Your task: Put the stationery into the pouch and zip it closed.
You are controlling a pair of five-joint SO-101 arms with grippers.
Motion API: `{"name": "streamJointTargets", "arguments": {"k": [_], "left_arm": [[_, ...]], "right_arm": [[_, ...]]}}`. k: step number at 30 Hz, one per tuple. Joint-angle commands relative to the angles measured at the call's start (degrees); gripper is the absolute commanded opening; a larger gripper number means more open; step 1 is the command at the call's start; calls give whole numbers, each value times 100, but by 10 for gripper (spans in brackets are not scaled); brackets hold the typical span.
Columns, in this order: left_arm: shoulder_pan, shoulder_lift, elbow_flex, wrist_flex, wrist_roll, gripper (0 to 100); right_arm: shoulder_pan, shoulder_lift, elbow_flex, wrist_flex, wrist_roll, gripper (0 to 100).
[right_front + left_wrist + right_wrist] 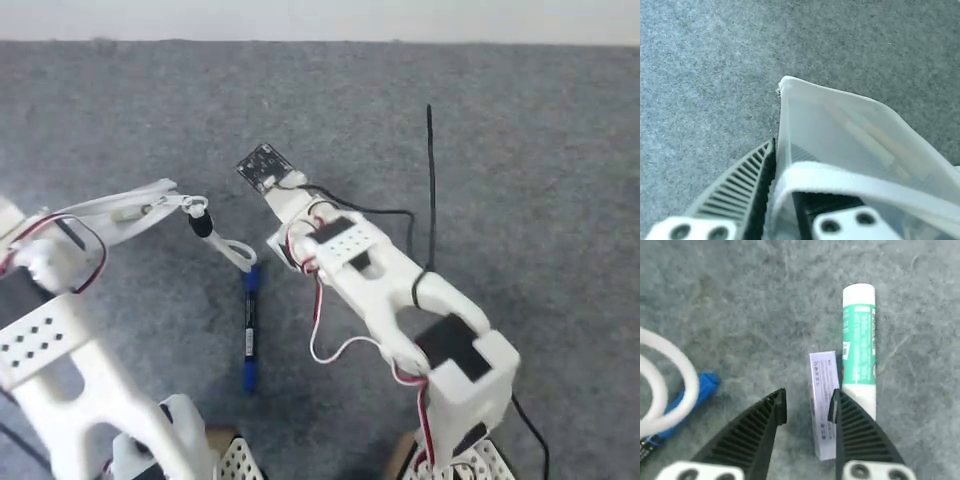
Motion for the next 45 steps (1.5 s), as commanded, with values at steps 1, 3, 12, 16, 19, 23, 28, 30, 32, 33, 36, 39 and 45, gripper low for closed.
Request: {"name": "streamJointTargets", "arguments": {"k": [1,3,12,16,19,23,28,30,32,33,36,39,45], "left_arm": [[-18,-9,-40,-220,53,10],[-18,-9,-40,-220,53,10],[-18,-9,-40,-229,44,10],[-18,-9,-40,-211,44,10],[-18,-9,-40,-211,44,10],[-18,-9,-40,-211,44,10],[-18,-9,-31,-220,44,10],[-18,-9,-31,-220,44,10],[-18,-9,-31,-211,44,10],[-18,-9,-31,-211,44,10],[-18,-9,-31,-211,44,10],[-18,-9,-31,-202,44,10],[-26,-9,-31,-202,44,10]], "right_arm": [[92,171,-782,374,105,144],[145,374,-1002,488,88,144],[268,1165,-2092,1613,105,143],[268,1420,-2488,2114,105,140],[277,1499,-2620,2308,105,139],[295,1490,-2637,2308,105,43],[286,1481,-2646,2501,105,12],[286,1473,-2646,2527,79,6],[303,1473,-2646,2563,62,6],[321,1473,-2655,2642,53,7],[365,1332,-2646,2844,53,7],[382,1015,-2629,3292,53,7],[365,760,-2646,4040,105,7]]}}
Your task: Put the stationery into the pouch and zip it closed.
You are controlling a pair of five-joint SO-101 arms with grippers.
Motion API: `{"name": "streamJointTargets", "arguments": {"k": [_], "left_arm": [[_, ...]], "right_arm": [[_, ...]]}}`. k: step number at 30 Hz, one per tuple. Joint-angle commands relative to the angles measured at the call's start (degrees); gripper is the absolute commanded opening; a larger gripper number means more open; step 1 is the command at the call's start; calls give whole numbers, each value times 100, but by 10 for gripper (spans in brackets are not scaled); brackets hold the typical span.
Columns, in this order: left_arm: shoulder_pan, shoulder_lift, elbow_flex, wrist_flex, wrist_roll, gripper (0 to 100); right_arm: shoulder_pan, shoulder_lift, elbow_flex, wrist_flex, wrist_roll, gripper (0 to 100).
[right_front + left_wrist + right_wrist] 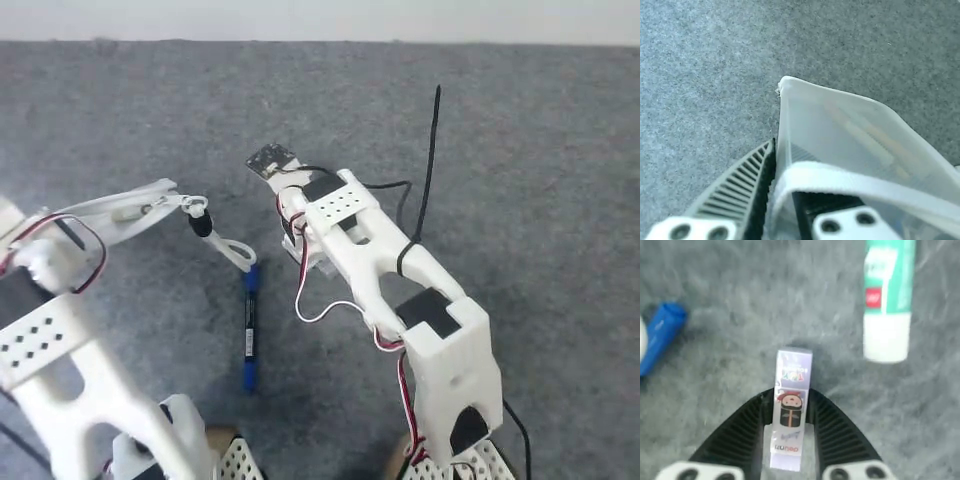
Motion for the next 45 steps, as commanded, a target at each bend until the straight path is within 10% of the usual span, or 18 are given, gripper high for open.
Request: {"name": "streamJointTargets", "arguments": {"k": [1,45], "left_arm": [[-35,-9,-31,-202,44,10],[2242,18,-971,624,-211,10]], "right_arm": [[101,-523,-167,259,79,7],[435,-3345,-141,1297,-202,7]]}}
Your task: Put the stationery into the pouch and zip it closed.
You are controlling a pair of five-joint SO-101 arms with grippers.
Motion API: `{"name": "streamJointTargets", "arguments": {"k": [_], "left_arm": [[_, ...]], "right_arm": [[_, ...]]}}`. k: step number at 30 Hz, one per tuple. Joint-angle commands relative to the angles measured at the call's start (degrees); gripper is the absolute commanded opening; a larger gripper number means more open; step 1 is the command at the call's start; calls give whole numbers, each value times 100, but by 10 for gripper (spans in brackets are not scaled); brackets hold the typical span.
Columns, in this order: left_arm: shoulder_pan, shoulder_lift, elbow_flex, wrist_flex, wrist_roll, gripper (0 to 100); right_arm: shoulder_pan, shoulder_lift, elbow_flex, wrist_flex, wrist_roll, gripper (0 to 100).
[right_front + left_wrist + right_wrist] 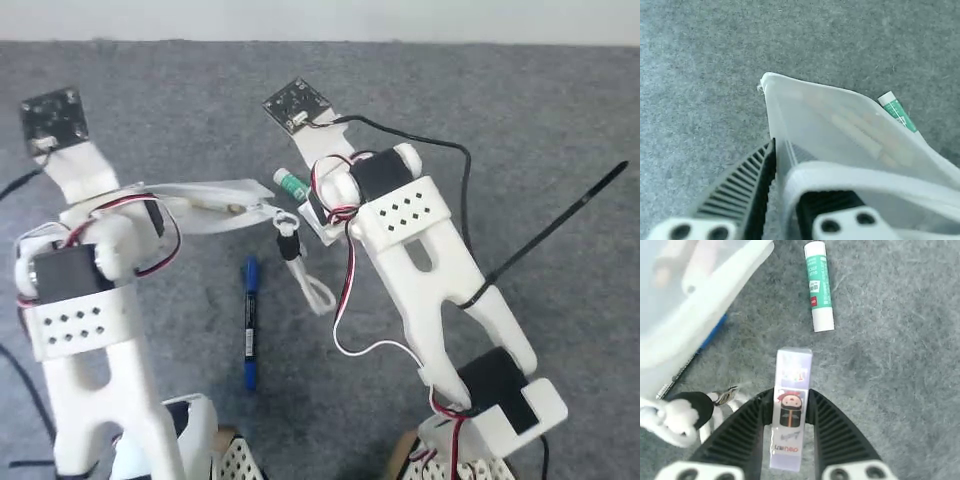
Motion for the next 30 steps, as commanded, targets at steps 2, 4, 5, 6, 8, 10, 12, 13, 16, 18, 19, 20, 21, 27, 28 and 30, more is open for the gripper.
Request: {"name": "streamJointTargets", "arguments": {"k": [2,4,5,6,8,10,12,13,16,18,19,20,21,27,28,30], "left_arm": [[26,18,-400,-9,-44,10],[26,26,-382,-9,-44,10],[18,26,-382,-9,-44,10],[18,26,-382,-9,-44,10],[18,26,-382,0,-44,10],[18,26,-338,-18,-44,10],[18,18,-295,-18,-44,10],[18,26,-295,-18,-44,10],[9,18,-295,-18,-44,10],[9,18,-295,-18,-35,10],[9,26,-295,-18,-35,10],[9,26,-295,-18,-35,10],[9,26,-295,-18,-35,10],[9,26,-286,-18,-35,10],[9,26,-286,-9,-35,10],[9,26,-286,-9,-35,10]], "right_arm": [[119,-497,-149,-13,-176,7],[119,-681,-132,48,-176,7],[119,-804,-79,66,-176,7],[119,-954,18,66,-176,7],[101,-1288,325,-110,-176,7],[84,-1631,765,-453,-176,7],[66,-2018,1240,-840,-176,7],[66,-2211,1468,-1033,-176,7],[66,-2809,2092,-1516,-176,7],[-22,-3196,2418,-1727,-176,7],[-92,-3363,2567,-1807,-176,7],[-154,-3503,2708,-1886,-176,7],[-233,-3618,2831,-1956,-176,7],[-523,-4207,3525,-2519,-167,7],[-532,-4268,3587,-2589,-167,7],[-637,-4409,3692,-2695,-167,7]]}}
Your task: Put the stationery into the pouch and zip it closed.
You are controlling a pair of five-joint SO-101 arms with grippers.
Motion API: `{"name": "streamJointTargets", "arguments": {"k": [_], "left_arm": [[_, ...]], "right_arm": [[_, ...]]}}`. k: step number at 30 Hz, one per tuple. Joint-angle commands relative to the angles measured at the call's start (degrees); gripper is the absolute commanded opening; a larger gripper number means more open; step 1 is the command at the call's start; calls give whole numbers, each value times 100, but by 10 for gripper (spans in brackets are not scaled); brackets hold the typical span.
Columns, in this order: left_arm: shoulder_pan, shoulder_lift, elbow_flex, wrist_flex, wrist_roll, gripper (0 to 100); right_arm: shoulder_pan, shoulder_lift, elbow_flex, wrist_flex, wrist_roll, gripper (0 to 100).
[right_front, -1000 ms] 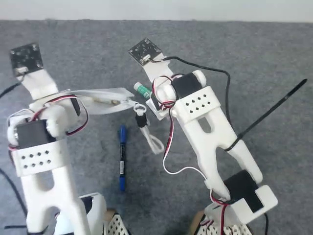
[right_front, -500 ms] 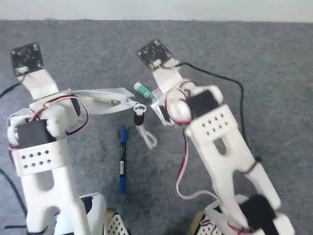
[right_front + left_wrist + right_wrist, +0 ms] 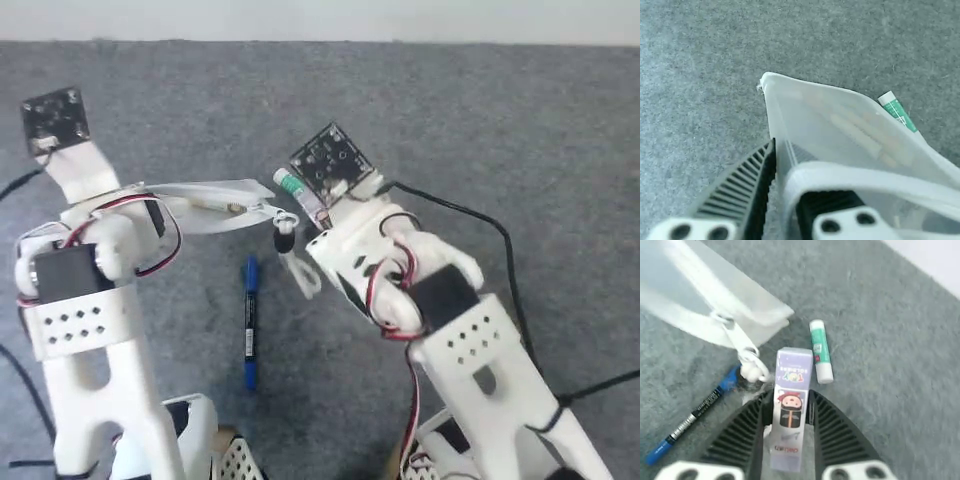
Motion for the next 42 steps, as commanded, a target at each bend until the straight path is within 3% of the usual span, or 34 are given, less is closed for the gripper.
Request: {"name": "streamJointTargets", "arguments": {"k": [1,7,21,34,42], "left_arm": [[18,26,-286,-9,-35,10],[18,0,-233,-18,-35,10],[18,-9,-171,-26,-35,10],[26,-9,-171,-26,-53,10],[35,-9,-163,-18,-53,10]], "right_arm": [[-233,-462,44,-312,-88,7],[-655,-787,633,-919,-88,7],[-699,-1455,985,-1455,-88,7],[-787,-1376,2620,-4910,-26,7],[-787,-1376,2716,-5226,-26,7]]}}
